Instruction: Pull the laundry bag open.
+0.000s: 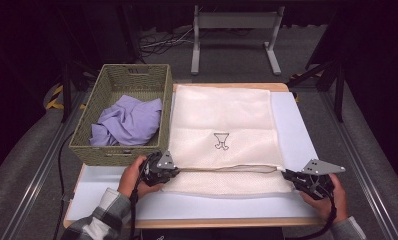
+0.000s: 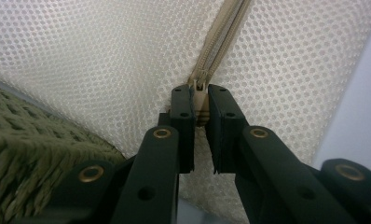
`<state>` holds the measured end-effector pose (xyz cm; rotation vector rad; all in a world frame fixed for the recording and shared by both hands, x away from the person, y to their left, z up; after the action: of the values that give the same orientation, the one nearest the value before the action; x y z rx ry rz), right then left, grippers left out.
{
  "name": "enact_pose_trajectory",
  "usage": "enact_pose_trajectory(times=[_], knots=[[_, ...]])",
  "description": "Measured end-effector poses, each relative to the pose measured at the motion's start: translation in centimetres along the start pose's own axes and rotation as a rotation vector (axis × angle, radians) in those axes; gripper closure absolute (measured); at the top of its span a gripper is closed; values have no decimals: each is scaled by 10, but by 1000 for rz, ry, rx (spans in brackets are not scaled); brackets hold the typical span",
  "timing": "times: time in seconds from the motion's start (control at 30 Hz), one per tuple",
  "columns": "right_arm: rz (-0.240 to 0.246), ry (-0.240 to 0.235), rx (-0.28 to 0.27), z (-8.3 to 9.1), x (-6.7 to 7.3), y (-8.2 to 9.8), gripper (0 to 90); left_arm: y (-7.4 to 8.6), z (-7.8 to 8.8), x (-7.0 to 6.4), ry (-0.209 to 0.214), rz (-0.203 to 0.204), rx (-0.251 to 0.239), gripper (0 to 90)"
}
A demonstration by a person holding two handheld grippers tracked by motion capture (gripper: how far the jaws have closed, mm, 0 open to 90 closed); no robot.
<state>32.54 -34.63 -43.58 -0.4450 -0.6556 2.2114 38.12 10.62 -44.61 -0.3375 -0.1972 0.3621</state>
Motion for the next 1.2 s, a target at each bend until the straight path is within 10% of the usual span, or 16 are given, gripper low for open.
enact_pose_trajectory(times=[1.2], knots=[[1, -1, 10, -1, 1, 1, 864, 32, 8, 14, 0, 82, -12, 818]])
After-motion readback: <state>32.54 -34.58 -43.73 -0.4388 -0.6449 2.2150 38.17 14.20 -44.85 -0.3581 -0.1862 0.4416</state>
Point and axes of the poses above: each handheld gripper's, and its own axes: z roughly backward along the jaws, y roughly out of its underside, x roughly to its left, the point moved 2 cm from there along -z, roughly forward along the jaws, and after that the axes turned 15 degrees about x, right-handed, at the moved point
